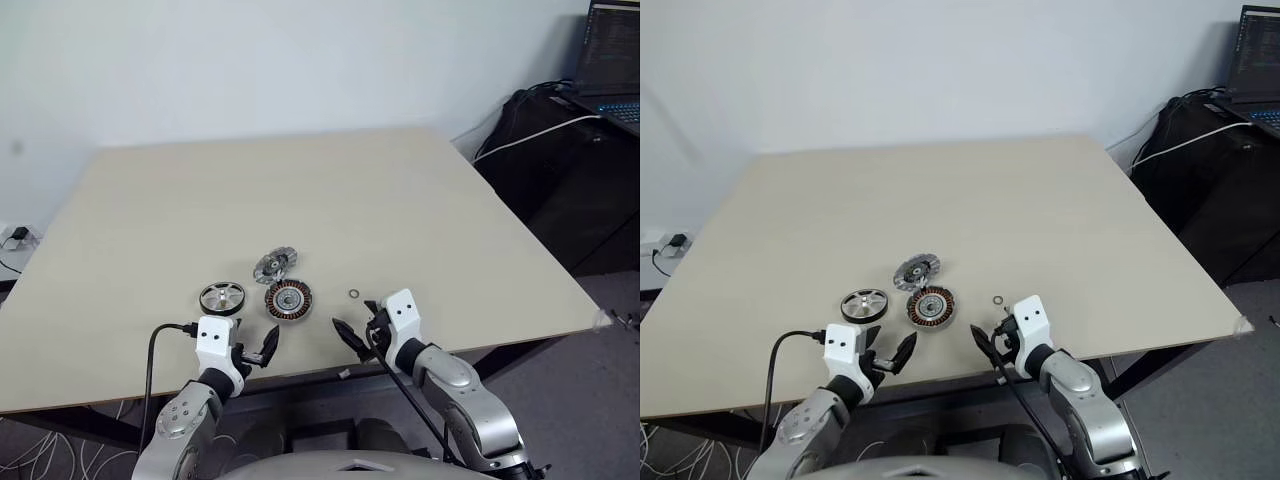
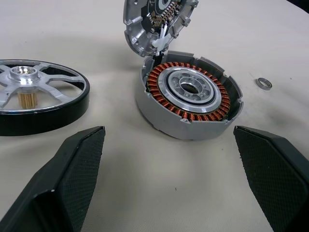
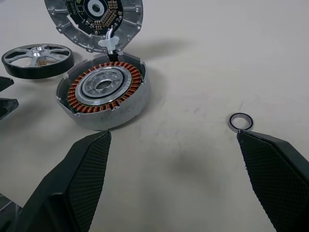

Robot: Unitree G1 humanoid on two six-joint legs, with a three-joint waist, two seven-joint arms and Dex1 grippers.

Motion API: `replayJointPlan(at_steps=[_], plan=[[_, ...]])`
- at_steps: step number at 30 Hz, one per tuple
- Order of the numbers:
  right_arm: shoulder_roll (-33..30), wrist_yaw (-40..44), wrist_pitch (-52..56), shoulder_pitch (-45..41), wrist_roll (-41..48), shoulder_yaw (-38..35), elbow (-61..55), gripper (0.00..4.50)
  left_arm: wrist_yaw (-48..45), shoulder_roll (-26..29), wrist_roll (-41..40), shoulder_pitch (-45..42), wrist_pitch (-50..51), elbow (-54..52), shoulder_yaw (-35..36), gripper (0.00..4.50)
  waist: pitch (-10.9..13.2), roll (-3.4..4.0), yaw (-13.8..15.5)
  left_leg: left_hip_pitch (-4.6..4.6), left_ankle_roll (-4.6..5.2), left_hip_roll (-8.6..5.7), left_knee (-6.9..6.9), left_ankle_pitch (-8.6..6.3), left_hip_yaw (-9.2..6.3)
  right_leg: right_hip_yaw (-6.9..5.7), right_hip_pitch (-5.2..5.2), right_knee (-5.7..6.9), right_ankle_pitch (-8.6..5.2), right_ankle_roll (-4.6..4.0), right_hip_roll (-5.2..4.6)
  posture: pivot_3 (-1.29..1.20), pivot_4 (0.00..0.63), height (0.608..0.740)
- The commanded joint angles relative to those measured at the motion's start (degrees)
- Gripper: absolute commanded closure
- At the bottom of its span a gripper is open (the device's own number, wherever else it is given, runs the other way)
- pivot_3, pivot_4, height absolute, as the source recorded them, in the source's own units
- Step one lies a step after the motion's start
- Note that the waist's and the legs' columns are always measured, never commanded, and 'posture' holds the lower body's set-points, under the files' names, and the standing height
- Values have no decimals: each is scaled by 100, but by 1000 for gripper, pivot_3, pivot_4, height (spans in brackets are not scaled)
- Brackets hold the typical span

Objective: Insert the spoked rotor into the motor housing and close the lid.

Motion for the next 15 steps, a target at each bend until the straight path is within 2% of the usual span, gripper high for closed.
replayJointPlan(at_steps=[1,15], plan=[[29,-8,-119,-120,-9,16,-98,16,23,-37,-19,-53,-63,-192,21,0,0,0,0,0,0,0,0,0,0,0,0,0,0,0,0,0,0,740],[124,-316,-136,-243,-228,2,103,16,-5,-35,-18,-69,-26,-164,23,0,2,1,-2,0,0,0,0,0,0,0,0,0,0,0,0,0,0,740]])
